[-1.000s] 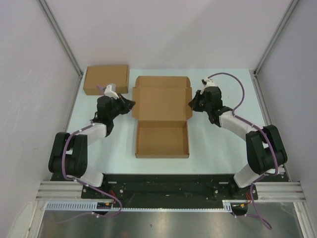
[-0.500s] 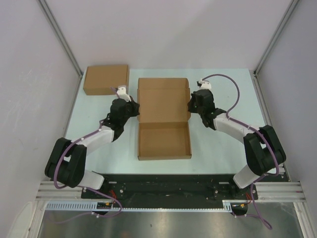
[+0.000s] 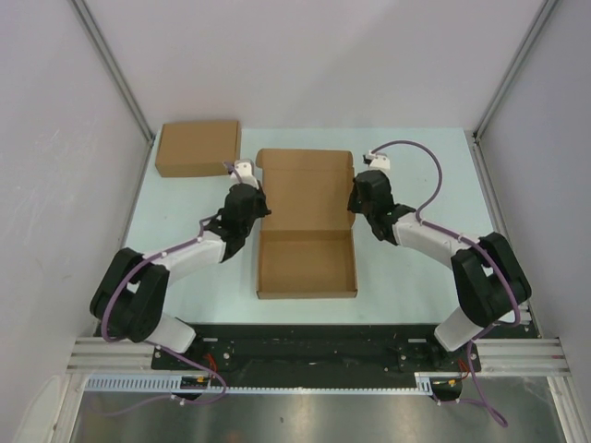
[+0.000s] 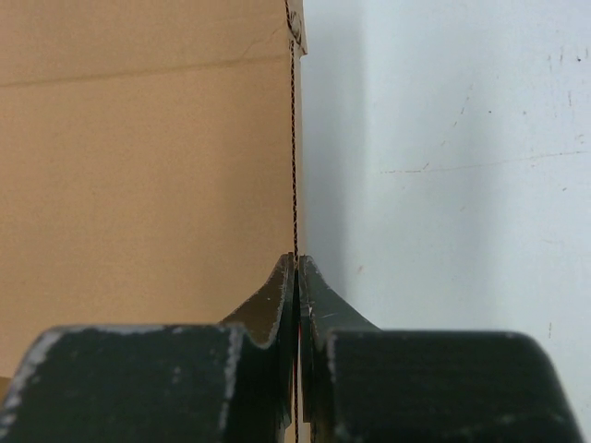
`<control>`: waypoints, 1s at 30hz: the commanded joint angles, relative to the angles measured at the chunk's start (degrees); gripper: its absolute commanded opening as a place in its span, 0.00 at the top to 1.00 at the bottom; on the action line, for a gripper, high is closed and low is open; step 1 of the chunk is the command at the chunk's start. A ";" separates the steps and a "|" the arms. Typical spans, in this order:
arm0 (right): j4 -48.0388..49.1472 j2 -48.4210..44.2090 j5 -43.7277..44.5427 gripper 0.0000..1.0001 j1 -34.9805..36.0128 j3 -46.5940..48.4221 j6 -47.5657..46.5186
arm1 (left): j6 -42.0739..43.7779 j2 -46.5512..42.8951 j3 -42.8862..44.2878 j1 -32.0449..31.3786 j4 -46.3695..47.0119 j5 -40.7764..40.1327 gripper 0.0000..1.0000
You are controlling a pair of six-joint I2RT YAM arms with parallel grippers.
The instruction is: Fold the paper box
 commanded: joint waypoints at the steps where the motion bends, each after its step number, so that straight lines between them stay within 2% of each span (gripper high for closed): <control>1: -1.84 0.76 0.13 1.00 4.65 -2.95 1.04 | -2.33 -1.23 -4.82 -5.61 4.81 4.36 1.00; 5: 3.35 -1.61 2.16 1.00 6.41 -6.21 0.95 | -1.54 -5.09 -12.54 -7.98 16.93 2.25 1.00; 7: 4.50 -3.28 3.82 1.00 6.94 -7.70 0.34 | -1.10 -7.29 -14.40 -8.33 19.76 1.02 1.00; 11: 9.23 -6.00 5.15 1.00 7.82 -11.21 0.16 | -0.40 -10.54 -21.77 -9.47 33.09 -0.83 1.00; 13: 12.91 -7.67 6.98 1.00 9.22 -13.32 -0.45 | 0.57 -10.64 -24.41 -10.87 38.64 -2.49 1.00; 14: 14.59 -8.29 7.43 1.00 9.66 -16.03 -0.63 | 1.62 -10.20 -27.21 -11.41 45.02 -3.20 1.00; 17: 19.87 -10.49 9.02 1.00 10.89 -20.61 -0.98 | 4.16 -7.58 -30.83 -13.17 55.78 -6.36 1.00; 22: 29.43 -13.56 9.72 1.00 11.07 -26.42 -2.91 | 10.05 -2.65 -34.27 -15.10 75.01 -10.93 1.00; 25: 37.06 -14.01 9.90 1.00 11.77 -29.76 -5.63 | 15.67 1.22 -33.23 -16.06 80.59 -11.29 1.00; 30: 50.35 -12.17 12.35 1.00 14.23 -34.25 -11.26 | 20.08 2.72 -30.50 -18.35 80.59 -9.97 1.00</control>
